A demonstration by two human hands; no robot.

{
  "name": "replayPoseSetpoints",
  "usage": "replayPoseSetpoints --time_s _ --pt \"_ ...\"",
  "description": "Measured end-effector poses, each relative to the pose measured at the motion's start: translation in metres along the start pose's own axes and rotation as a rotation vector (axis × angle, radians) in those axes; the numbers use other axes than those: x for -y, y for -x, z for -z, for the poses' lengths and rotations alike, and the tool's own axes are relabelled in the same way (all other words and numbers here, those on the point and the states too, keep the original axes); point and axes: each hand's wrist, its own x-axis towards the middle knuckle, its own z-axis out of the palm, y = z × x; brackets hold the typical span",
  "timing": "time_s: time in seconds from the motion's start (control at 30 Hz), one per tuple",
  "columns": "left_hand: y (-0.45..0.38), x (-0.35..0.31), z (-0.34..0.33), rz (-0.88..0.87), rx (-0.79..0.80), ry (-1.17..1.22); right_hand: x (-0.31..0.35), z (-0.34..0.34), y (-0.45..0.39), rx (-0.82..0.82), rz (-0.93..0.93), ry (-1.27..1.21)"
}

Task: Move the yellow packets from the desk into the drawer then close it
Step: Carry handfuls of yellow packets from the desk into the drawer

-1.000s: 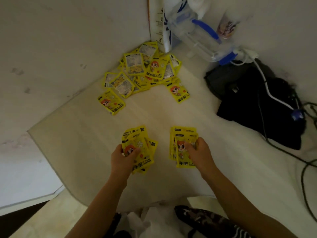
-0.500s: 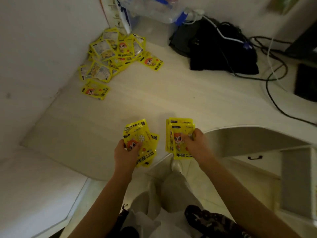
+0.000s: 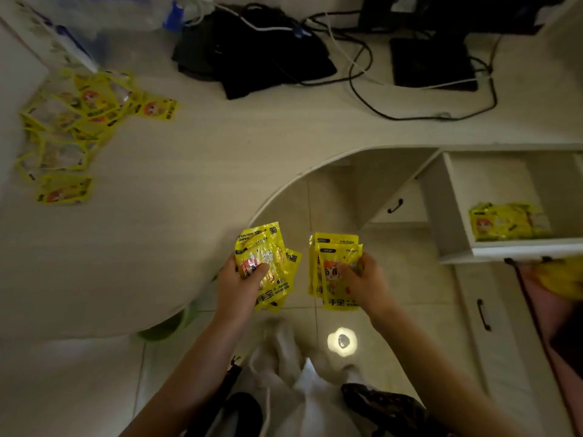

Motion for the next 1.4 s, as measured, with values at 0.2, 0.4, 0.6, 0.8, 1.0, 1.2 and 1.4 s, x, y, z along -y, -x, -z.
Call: replayPoseSetpoints --time_s 0.2,0.4,0.6,0.8,1.0,1.2,1.4 --pt "0.057 0.002 -0.076 -0.025 0.147 -0.079 -0.070 0.078 0.035 -0.150 -0.063 -0.159" --pt "0.133 0.021 -0.156 -0.047 0.246 -0.119 -0.147 0.161 0.073 -0.238 -0.112 -0.300" --pt "0.194 0.034 -0.238 -0.069 0.355 -0.194 -0.213 0.236 0.102 -0.306 -0.186 -0.337" --pt "0.218 0.024 -0.301 -0.084 0.438 -0.230 -0.245 0.286 0.099 -0.383 -0.214 -0.369" --pt "0.207 -0.003 -0.369 -0.084 0.462 -0.228 -0.250 0.337 0.061 -0.412 -0.237 -0.400" --pt "0.173 -0.038 -0.442 -0.049 0.485 -0.244 -0.234 0.396 -0.003 -0.427 -0.225 -0.394" --pt "0.143 -0.080 -0.507 -0.040 0.500 -0.254 -0.213 0.453 -0.067 -0.401 -0.237 -0.361"
